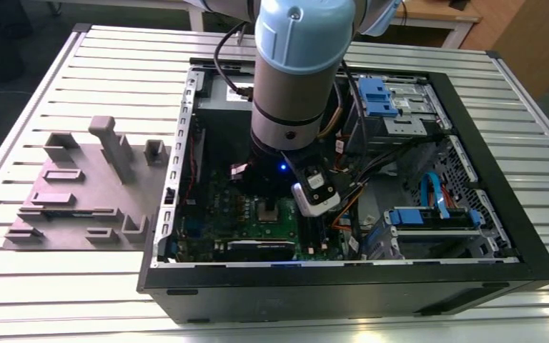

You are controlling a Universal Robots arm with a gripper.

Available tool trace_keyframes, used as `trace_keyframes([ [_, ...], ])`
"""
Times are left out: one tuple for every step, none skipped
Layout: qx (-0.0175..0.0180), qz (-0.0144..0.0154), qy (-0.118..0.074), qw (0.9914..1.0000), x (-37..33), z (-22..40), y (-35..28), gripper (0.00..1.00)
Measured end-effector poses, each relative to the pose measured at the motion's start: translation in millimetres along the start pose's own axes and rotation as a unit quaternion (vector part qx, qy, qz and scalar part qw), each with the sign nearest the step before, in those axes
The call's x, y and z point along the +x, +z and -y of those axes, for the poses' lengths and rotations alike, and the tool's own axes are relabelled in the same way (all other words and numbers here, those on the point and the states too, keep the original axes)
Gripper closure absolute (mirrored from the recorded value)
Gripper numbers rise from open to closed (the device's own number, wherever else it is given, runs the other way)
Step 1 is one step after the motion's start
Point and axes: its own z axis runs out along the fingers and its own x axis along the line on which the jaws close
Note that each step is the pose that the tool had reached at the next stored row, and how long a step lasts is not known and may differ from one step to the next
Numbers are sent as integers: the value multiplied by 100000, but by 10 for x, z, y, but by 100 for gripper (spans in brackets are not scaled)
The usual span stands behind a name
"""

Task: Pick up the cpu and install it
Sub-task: 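Place the cpu into insertion slot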

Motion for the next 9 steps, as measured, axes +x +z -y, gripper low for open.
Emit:
trace_keyframes([
  [-2,0,0,100000,0,0,0,87],
  [0,-1,0,100000,0,0,0,90],
  [0,2,0,100000,0,0,0,90],
  [1,-1,3,100000,0,0,0,90],
  [1,0,1,100000,0,0,0,90],
  [19,-2,1,100000,0,0,0,90],
  [237,25,1,100000,1,0,1,90],
  [644,117,12,99998,3,0,5,90],
  [970,183,19,99995,3,0,7,90],
])
